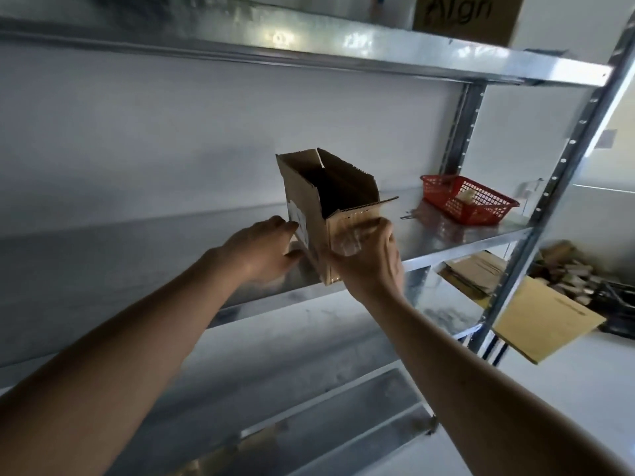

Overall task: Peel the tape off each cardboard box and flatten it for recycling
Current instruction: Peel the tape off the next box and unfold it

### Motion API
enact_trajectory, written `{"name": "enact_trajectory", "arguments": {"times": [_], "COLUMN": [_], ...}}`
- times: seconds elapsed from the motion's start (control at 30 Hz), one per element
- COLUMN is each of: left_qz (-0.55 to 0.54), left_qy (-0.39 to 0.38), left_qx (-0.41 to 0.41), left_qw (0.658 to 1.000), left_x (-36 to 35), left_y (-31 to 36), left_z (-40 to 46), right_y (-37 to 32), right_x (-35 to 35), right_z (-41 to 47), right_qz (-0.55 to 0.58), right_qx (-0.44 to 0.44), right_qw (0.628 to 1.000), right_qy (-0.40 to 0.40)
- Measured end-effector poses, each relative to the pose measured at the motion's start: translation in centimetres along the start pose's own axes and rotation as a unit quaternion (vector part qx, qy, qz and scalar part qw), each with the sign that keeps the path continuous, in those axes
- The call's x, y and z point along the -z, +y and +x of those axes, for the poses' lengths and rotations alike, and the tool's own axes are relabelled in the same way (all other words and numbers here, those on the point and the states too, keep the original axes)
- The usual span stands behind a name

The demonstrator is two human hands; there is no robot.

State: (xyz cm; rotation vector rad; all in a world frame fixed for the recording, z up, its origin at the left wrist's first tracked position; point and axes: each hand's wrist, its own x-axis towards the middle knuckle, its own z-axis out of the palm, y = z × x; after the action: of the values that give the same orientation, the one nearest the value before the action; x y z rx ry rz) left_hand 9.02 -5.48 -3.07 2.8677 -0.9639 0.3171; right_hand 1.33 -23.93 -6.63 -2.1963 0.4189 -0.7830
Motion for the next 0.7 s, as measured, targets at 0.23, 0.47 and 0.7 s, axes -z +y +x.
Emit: {"name": "enact_trajectory", "arguments": {"times": [0.23,0.47,0.7], "left_qz": [-0.006,-0.008,-0.028], "left_qy": [-0.002,-0.045,-0.065], "left_qx": [-0.018,0.000,0.050], "left_qw": [1.000,0.999,0.996], "left_x": [-3.7,-7.9,-9.4], "left_y": [3.7,5.6,7.0], "left_z": [9.9,19.7,23.8], "right_y": [6.8,12.2,14.9], "right_x": [1.7,1.7,2.7], "right_z": [8.0,15.7,21.9], "right_qz": [-0.042,-0.047,0.003], "right_qx": [-0.009,-0.001,0.061], "right_qw": [0.999,0.999,0.995], "right_qy": [0.011,0.005,-0.084]}}
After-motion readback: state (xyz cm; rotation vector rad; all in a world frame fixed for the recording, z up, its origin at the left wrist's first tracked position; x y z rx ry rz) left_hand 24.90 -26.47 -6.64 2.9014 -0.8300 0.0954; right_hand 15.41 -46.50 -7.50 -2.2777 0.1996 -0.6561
